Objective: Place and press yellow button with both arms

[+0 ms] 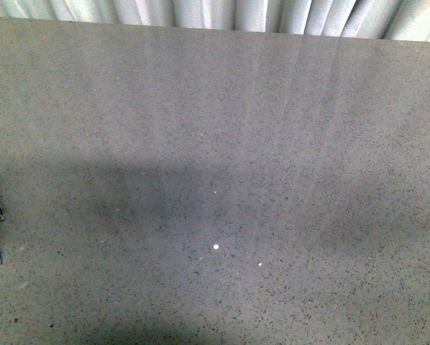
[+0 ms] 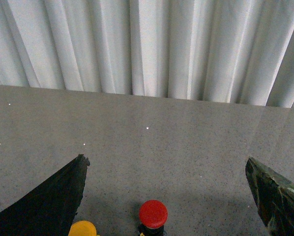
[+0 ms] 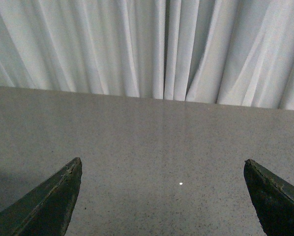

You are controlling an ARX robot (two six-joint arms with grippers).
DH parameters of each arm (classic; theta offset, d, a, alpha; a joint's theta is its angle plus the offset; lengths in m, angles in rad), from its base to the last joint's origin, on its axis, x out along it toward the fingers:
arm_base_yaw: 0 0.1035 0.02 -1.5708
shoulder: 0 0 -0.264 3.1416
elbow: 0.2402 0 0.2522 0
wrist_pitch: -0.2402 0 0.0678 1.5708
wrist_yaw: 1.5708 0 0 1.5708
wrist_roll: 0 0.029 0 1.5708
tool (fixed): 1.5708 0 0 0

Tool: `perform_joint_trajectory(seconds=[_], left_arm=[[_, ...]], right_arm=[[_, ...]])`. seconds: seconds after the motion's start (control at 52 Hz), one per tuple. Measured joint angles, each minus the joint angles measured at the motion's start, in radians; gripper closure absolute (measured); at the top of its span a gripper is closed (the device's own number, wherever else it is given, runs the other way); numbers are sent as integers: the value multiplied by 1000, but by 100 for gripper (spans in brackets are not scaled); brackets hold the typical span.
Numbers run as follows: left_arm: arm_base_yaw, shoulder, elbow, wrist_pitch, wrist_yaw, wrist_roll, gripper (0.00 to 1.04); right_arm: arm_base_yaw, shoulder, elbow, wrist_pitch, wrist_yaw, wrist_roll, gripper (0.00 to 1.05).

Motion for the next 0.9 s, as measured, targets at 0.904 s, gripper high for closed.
perform_joint_trajectory(seconds=[0.904], left_arm=[[13, 468, 185, -201, 246, -4, 9]], right_arm=[[0, 0, 0, 0, -2, 0, 9]])
